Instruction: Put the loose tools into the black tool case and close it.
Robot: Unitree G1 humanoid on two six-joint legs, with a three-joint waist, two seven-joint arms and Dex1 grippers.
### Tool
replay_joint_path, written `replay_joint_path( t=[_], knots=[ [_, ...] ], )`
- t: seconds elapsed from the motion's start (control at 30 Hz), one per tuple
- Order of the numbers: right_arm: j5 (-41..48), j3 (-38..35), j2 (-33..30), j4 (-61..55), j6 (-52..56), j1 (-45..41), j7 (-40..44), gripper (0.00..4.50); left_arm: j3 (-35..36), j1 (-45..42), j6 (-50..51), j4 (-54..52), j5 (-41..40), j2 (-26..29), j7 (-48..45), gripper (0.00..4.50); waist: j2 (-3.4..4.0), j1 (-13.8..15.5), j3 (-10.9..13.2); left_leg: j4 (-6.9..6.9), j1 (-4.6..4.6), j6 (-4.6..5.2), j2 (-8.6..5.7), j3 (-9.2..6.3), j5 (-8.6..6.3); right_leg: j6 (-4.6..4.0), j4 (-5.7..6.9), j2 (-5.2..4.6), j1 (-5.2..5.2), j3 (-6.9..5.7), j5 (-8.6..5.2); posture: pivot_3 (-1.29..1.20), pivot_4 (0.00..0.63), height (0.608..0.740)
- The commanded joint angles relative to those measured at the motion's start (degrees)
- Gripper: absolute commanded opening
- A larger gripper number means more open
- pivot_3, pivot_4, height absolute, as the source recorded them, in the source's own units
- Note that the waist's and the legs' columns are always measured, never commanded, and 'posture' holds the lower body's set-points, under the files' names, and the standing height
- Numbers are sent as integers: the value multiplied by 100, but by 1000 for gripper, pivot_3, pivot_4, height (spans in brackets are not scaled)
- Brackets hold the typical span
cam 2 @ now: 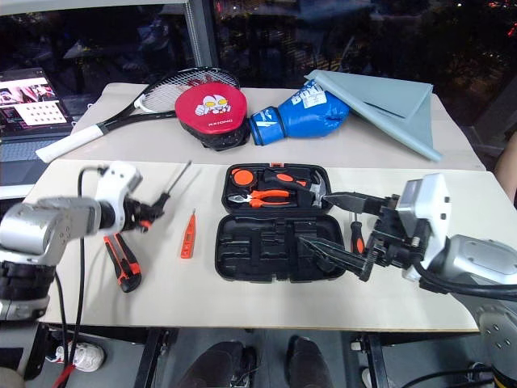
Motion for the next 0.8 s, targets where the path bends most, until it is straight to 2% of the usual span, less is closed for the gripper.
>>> replay_joint_path(
  t=[0.03,0.13,0.43,0.63,0.67,0.8],
  knots=[
    [300,-471,-190,-230,127,403,89,4500,-414,-717,-1151,6,137,148,-1175,931,-1,-3,-1,6,-17,3,-5,1,-2,-1,1,-2,-18,0,1,0,150,732],
    [511,-670,-245,-335,173,816,177,4500,-1105,-1236,-2325,297,515,-34,-2218,931,-2,-24,-1,11,-35,4,-13,1,-1,-1,3,-7,-34,-2,1,0,150,732],
    [162,-858,127,-488,-78,1502,-291,4500,-2769,-2035,-3757,1290,1693,-1078,-3681,931,-2,-54,-1,58,-55,15,2,5,-4,-4,14,-4,-32,2,4,0,150,732],
    [93,-948,302,-580,-141,1692,-583,4500,-3067,-2227,-3591,2007,2277,-1633,-3660,931,-1,-69,-1,78,-65,72,2,8,-12,0,16,-2,-37,2,4,0,150,732],
    [127,-996,329,-593,-151,1719,-640,4500,-3075,-2233,-3517,2050,2322,-1680,-3683,931,-2,-70,-1,77,-66,105,3,8,4,0,15,0,-40,3,4,0,150,732],
    [289,-1080,411,-641,-161,1735,-821,4500,-2974,-2208,-3026,1990,2290,-1841,-3794,931,-1,-48,-1,78,-73,114,3,8,5,0,15,1,-48,2,4,0,150,732]
  ],
)
